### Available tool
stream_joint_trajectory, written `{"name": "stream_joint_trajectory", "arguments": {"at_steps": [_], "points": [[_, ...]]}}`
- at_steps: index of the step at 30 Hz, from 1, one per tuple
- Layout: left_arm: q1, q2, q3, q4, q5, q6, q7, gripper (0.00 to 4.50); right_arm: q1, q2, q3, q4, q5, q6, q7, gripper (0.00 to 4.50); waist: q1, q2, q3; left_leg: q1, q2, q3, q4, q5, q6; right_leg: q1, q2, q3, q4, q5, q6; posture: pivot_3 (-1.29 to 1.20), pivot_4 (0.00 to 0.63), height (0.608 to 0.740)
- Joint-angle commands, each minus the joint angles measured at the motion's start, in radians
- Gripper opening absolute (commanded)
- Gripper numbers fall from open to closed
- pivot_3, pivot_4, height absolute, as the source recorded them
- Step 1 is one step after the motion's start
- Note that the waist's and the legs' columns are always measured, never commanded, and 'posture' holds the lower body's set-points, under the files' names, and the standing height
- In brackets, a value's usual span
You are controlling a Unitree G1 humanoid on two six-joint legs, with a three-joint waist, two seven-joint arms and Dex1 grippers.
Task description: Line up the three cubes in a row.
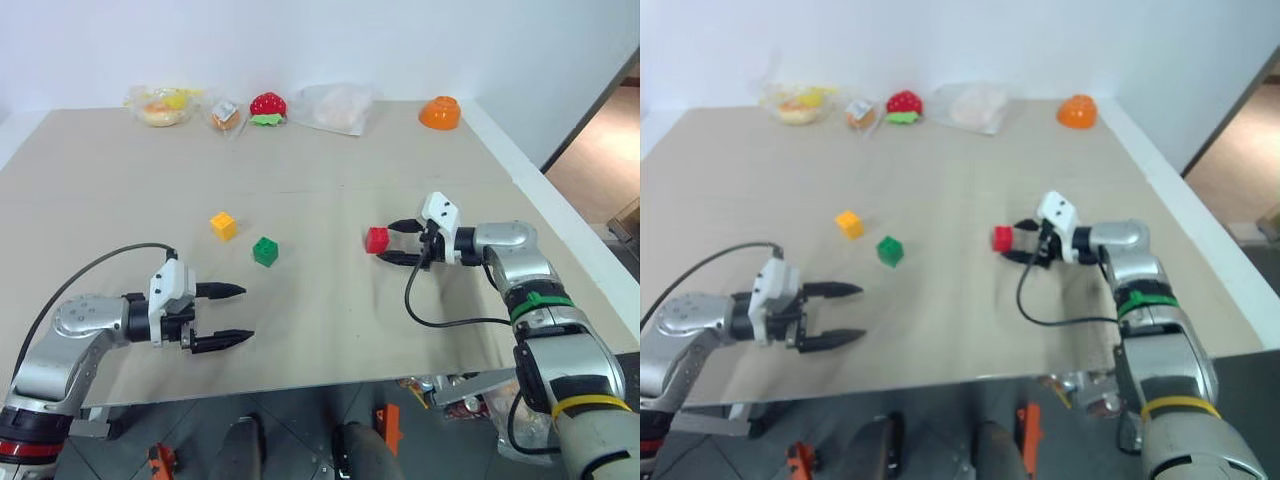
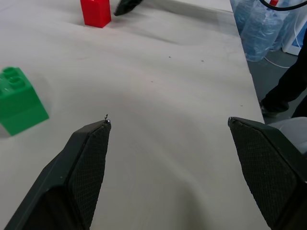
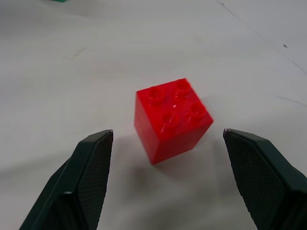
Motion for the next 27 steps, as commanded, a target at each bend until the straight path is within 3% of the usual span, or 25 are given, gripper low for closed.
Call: {"name": "stream_joint_trajectory", "arguments": {"at_steps": [1, 4, 7, 12, 17, 20, 23, 27], "points": [[0.01, 0.004, 0.048, -0.064, -0.029, 0.014, 0.038, 4.04, -0.056, 0.012, -0.022, 0.046, -0.008, -0.038, 0.01, 3.81, -0.001, 0.0, 0.0, 0.0, 0.0, 0.0, 0.0, 0.0, 0.0, 0.0, 0.0, 0.0, 0.0, 0.0, 0.0, 0.0, 0.15, 0.74], [0.022, 0.006, 0.063, -0.084, -0.04, 0.026, 0.064, 4.04, -0.069, 0.034, -0.023, 0.072, -0.016, -0.052, 0.015, 3.81, -0.003, 0.0, 0.0, 0.0, 0.0, 0.0, 0.001, 0.0, 0.0, 0.0, 0.0, 0.0, 0.001, 0.001, -0.001, 0.0, 0.15, 0.74], [0.039, 0.012, 0.08, -0.104, -0.049, 0.037, 0.076, 4.06, -0.077, 0.057, -0.03, 0.09, -0.014, -0.053, 0.022, 2.99, -0.014, 0.0, 0.0, 0.0, 0.0, 0.0, 0.001, 0.0, 0.0, 0.0, 0.0, 0.0, 0.001, 0.001, 0.0, 0.0, 0.15, 0.74], [0.055, 0.013, 0.087, -0.109, -0.056, 0.038, 0.078, 4.06, -0.072, 0.061, -0.041, 0.094, -0.012, -0.048, 0.045, 1.23, -0.016, 0.0, 0.0, 0.001, 0.0, 0.0, 0.001, 0.0, 0.0, 0.0, 0.001, 0.001, 0.001, 0.002, 0.0, 0.0, 0.15, 0.74], [0.05, 0.013, 0.071, -0.07, -0.036, 0.008, 0.05, 4.06, -0.056, 0.056, -0.05, 0.069, -0.001, -0.035, 0.07, 1.22, -0.017, 0.0, 0.0, 0.001, 0.0, 0.0, 0.001, 0.0, 0.0, 0.0, 0.001, 0.001, 0.002, 0.002, -0.001, 0.0, 0.15, 0.74], [0.026, 0.008, 0.058, -0.038, -0.027, -0.003, 0.034, 4.06, -0.025, 0.05, -0.071, -0.028, 0.057, 0.053, 0.162, 1.22, -0.016, 0.0, 0.0, 0.001, 0.0, 0.0, 0.001, 0.0, 0.0, 0.0, 0.001, 0.001, 0.002, 0.002, -0.001, 0.0, 0.15, 0.74], [0.003, 0.001, 0.051, -0.003, -0.026, -0.008, 0.024, 4.06, 0.098, 0.041, -0.079, -0.335, 0.182, 0.249, 0.285, 1.22, -0.013, 0.0, 0.0, 0.001, 0.001, 0.0, 0.002, 0.0, 0.0, 0.0, 0.001, 0.001, 0.002, 0.002, -0.001, 0.0, 0.15, 0.74], [-0.011, 0.001, 0.045, 0.022, -0.037, -0.003, 0.008, 4.06, 0.274, 0.016, -0.06, -0.663, 0.262, 0.415, 0.289, 1.22, -0.014, 0.0, 0.0, 0.001, 0.001, 0.0, 0.002, 0.0, 0.0, 0.0, 0.001, 0.001, 0.003, 0.001, 0.0, 0.0, 0.15, 0.74]]}}
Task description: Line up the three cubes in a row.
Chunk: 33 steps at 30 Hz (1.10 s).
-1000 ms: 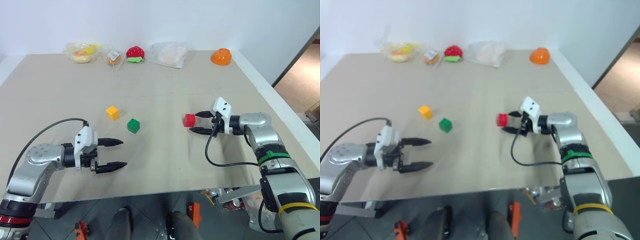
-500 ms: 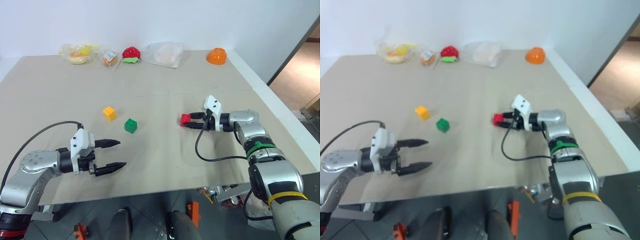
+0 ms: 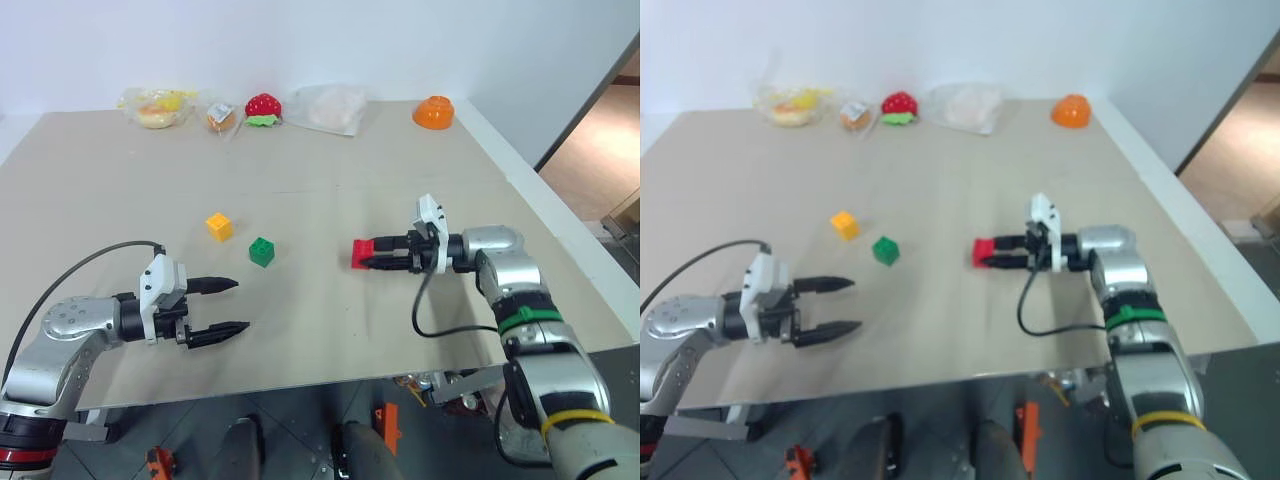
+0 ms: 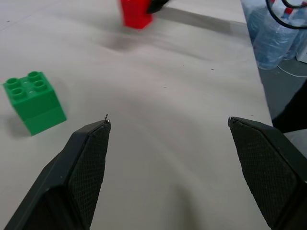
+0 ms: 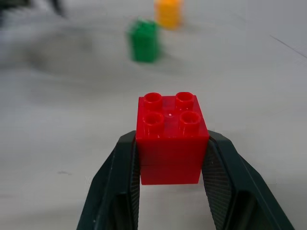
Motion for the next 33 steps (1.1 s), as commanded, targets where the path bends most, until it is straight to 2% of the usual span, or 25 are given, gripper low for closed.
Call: {"name": "stream_joint_trajectory", "arguments": {"at_steps": [1, 10, 15, 23, 28, 33], "points": [[-0.014, 0.003, 0.006, 0.006, -0.01, -0.011, -0.025, 4.06, 0.089, -0.032, 0.003, -0.219, 0.055, 0.092, 0.009, 1.22, 0.0, 0.0, 0.0, 0.0, 0.0, 0.0, 0.0, 0.0, 0.0, 0.0, 0.0, 0.0, 0.0, 0.0, 0.0, 0.0, 0.15, 0.74], [-0.134, -0.006, -0.015, 0.061, -0.024, 0.029, -0.037, 4.06, 0.176, -0.051, 0.01, -0.208, 0.034, -0.002, 0.024, 1.22, -0.001, 0.0, 0.0, 0.0, 0.0, 0.0, 0.004, 0.0, -0.001, 0.0, 0.0, 0.0, 0.0, 0.003, 0.0, 0.0, 0.15, 0.74], [-0.118, -0.001, -0.004, 0.053, -0.026, 0.037, -0.041, 4.06, 0.191, -0.058, 0.044, -0.158, 0.001, -0.091, 0.061, 1.22, -0.001, 0.0, 0.0, 0.0, 0.0, 0.0, 0.004, 0.0, -0.001, 0.0, 0.0, 0.0, 0.0, 0.003, 0.0, 0.0, 0.15, 0.74], [-0.093, 0.001, 0.006, 0.039, -0.026, 0.037, -0.035, 4.06, 0.109, -0.011, 0.066, -0.044, -0.026, -0.192, 0.04, 1.22, -0.005, 0.0, 0.0, 0.001, 0.001, 0.0, 0.004, 0.001, 0.001, 0.0, 0.002, 0.0, 0.0, 0.003, 0.0, 0.0, 0.15, 0.74], [-0.081, -0.003, 0.009, 0.031, -0.026, 0.035, -0.028, 4.06, 0.029, 0.022, 0.069, 0.031, -0.026, -0.216, 0.064, 1.22, -0.005, 0.0, 0.0, 0.002, 0.001, 0.0, 0.004, 0.001, 0.001, -0.001, 0.002, 0.001, 0.0, 0.004, -0.001, 0.0, 0.15, 0.74], [-0.06, -0.003, 0.022, 0.02, -0.033, 0.034, -0.02, 4.06, 0.018, 0.026, 0.083, 0.054, -0.027, -0.229, 0.099, 1.22, 0.0, -0.001, 0.0, 0.001, 0.001, 0.0, 0.004, 0.001, 0.001, 0.0, 0.001, 0.001, 0.0, 0.004, -0.001, 0.0, 0.15, 0.74]]}}
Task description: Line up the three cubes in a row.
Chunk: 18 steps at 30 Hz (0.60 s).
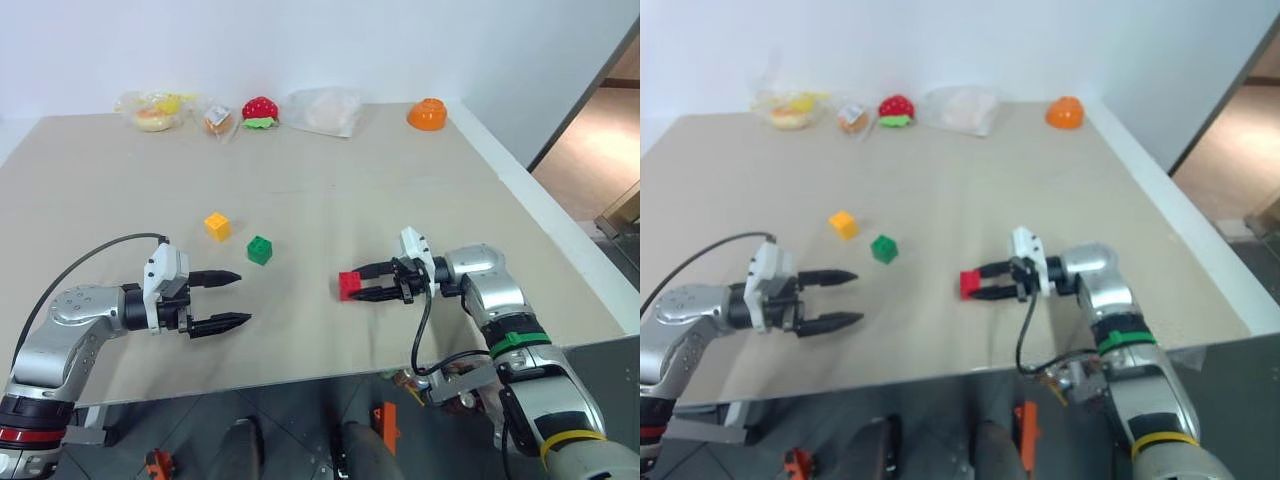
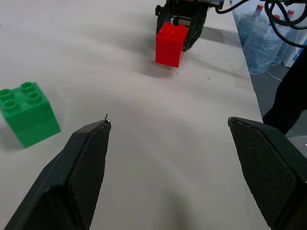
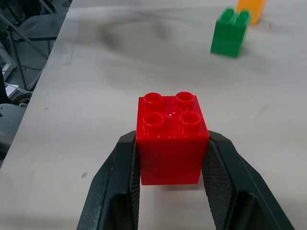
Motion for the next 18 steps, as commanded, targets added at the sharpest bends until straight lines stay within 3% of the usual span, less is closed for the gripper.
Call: {"name": "stream_joint_trajectory", "arguments": {"at_steps": [1, 6, 8, 14, 18], "points": [[0.014, 0.004, 0.039, -0.039, -0.022, -0.003, 0.01, 4.06, -0.015, -0.007, 0.0, 0.018, 0.003, -0.029, 0.051, 1.22, 0.001, 0.0, 0.0, 0.0, 0.0, 0.0, 0.0, 0.0, 0.0, 0.0, 0.0, 0.0, 0.0, 0.0, 0.0, 0.0, 0.15, 0.74], [0.035, 0.009, 0.054, -0.047, -0.024, -0.004, 0.017, 4.06, -0.012, -0.024, 0.025, 0.06, -0.032, -0.057, 0.06, 1.22, 0.0, 0.0, 0.0, -0.001, 0.0, 0.001, -0.001, 0.0, 0.0, -0.001, 0.0, 0.0, 0.0, 0.0, 0.0, 0.0, 0.15, 0.74], [0.036, 0.01, 0.059, -0.045, -0.025, -0.005, 0.021, 4.06, -0.017, -0.026, 0.033, 0.089, -0.054, -0.086, 0.043, 2.24, 0.0, 0.0, 0.0, -0.001, 0.0, 0.0, -0.002, 0.0, 0.0, -0.001, 0.0, 0.0, 0.0, 0.0, 0.0, 0.0, 0.15, 0.74], [0.024, 0.005, 0.063, -0.034, -0.021, -0.002, 0.025, 4.06, -0.026, -0.039, 0.037, 0.141, -0.084, -0.141, 0.035, 4.3, 0.0, 0.0, 0.0, 0.0, 0.0, 0.001, -0.001, 0.0, 0.0, -0.001, 0.0, 0.0, 0.0, 0.0, 0.0, 0.0, 0.15, 0.74], [0.007, 0.015, 0.031, -0.005, 0.008, 0.009, 0.019, 4.06, -0.027, -0.116, 0.045, 0.086, -0.115, -0.125, 0.052, 4.46, 0.003, 0.0, 0.0, 0.0, 0.0, 0.001, 0.0, 0.0, 0.0, 0.0, 0.0, 0.0, 0.0, 0.0, 0.0, 0.0, 0.15, 0.74]]}}
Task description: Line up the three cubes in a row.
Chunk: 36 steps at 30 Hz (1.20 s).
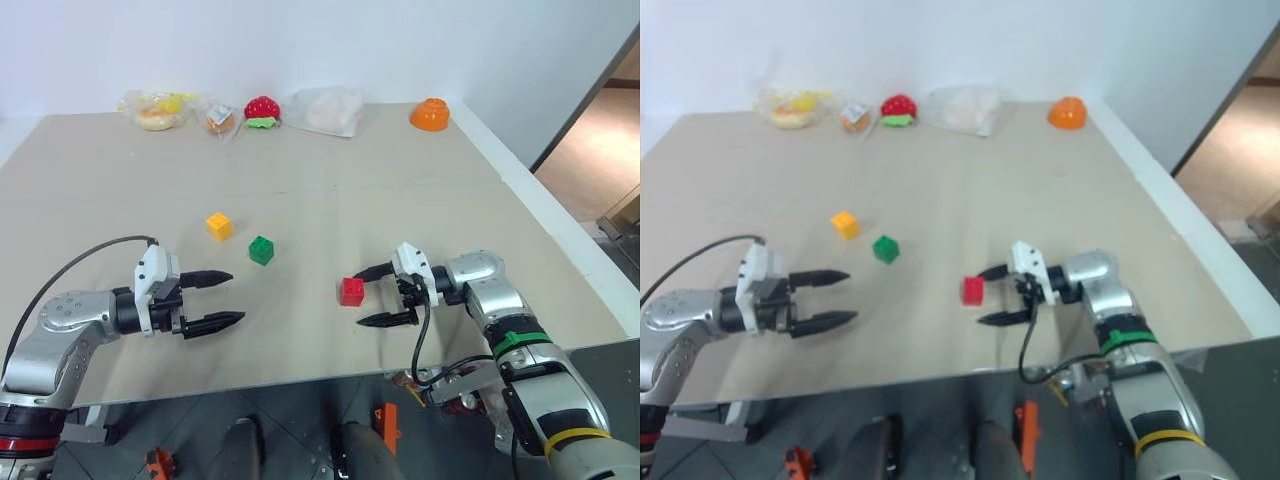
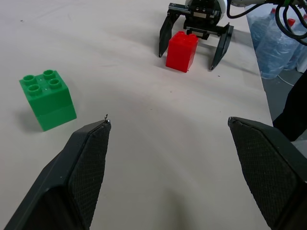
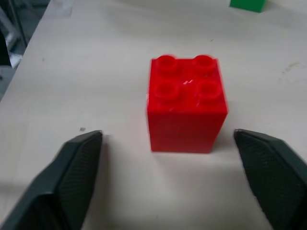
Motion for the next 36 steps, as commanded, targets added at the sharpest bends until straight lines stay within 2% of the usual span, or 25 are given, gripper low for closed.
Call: {"name": "stream_joint_trajectory", "arguments": {"at_steps": [1, 7, 12, 19, 24, 34, 36], "points": [[-0.023, 0.016, -0.02, 0.008, 0.029, 0.005, 0.002, 4.06, -0.019, -0.099, -0.011, -0.058, -0.01, 0.03, 0.054, 4.46, 0.002, 0.0, 0.0, 0.0, 0.0, 0.0, 0.0, 0.0, -0.001, 0.0, -0.001, 0.0, 0.0, 0.0, 0.0, 0.0, 0.15, 0.74], [-0.094, -0.035, -0.097, 0.123, 0.19, -0.05, 0.118, 4.06, -0.059, -0.219, -0.122, -0.212, 0.11, 0.14, 0.04, 4.46, 0.001, 0.001, 0.001, 0.0, -0.002, 0.001, 0.0, 0.0, -0.001, -0.001, -0.003, 0.0, 0.0, 0.0, 0.001, 0.0, 0.15, 0.74], [-0.194, -0.131, -0.12, 0.183, 0.214, -0.012, 0.208, 4.06, -0.037, -0.22, -0.223, -0.45, 0.276, 0.356, -0.046, 4.46, -0.001, 0.0, 0.0, 0.0, -0.001, 0.0, 0.0, 0.001, 0.001, -0.001, -0.001, 0.0, 0.0, 0.001, 0.001, 0.0, 0.15, 0.74], [-0.308, -0.204, -0.158, 0.314, 0.286, -0.021, 0.294, 4.06, 0.092, -0.216, -0.232, -0.698, 0.318, 0.457, -0.147, 4.46, 0.004, 0.0, 0.0, -0.001, -0.001, 0.0, -0.001, 0.0, 0.0, -0.001, 0.0, 0.001, 0.0, -0.001, 0.003, 0.0, 0.15, 0.74], [-0.354, -0.246, -0.165, 0.397, 0.331, -0.042, 0.344, 4.06, 0.126, -0.211, -0.25, -0.784, 0.36, 0.521, -0.198, 4.46, 0.002, 0.0, 0.0, -0.001, -0.001, 0.0, 0.001, 0.0, 0.0, 0.0, 0.0, 0.002, 0.0, 0.001, 0.003, 0.0, 0.15, 0.74], [-0.392, -0.318, -0.164, 0.454, 0.354, -0.058, 0.378, 4.06, 0.18, -0.209, -0.248, -0.83, 0.368, 0.53, -0.257, 4.46, 0.003, 0.0, 0.0, -0.001, -0.001, 0.0, 0.002, 0.0, 0.001, 0.0, 0.0, 0.002, 0.0, 0.002, 0.003, 0.0, 0.15, 0.74], [-0.406, -0.327, -0.153, 0.474, 0.356, -0.064, 0.393, 3.52, 0.182, -0.209, -0.244, -0.825, 0.363, 0.525, -0.261, 4.5, 0.003, 0.0, 0.0, -0.001, -0.002, 0.0, 0.002, 0.0, 0.001, 0.0, 0.0, 0.002, 0.0, 0.002, 0.004, 0.0, 0.15, 0.74]]}}
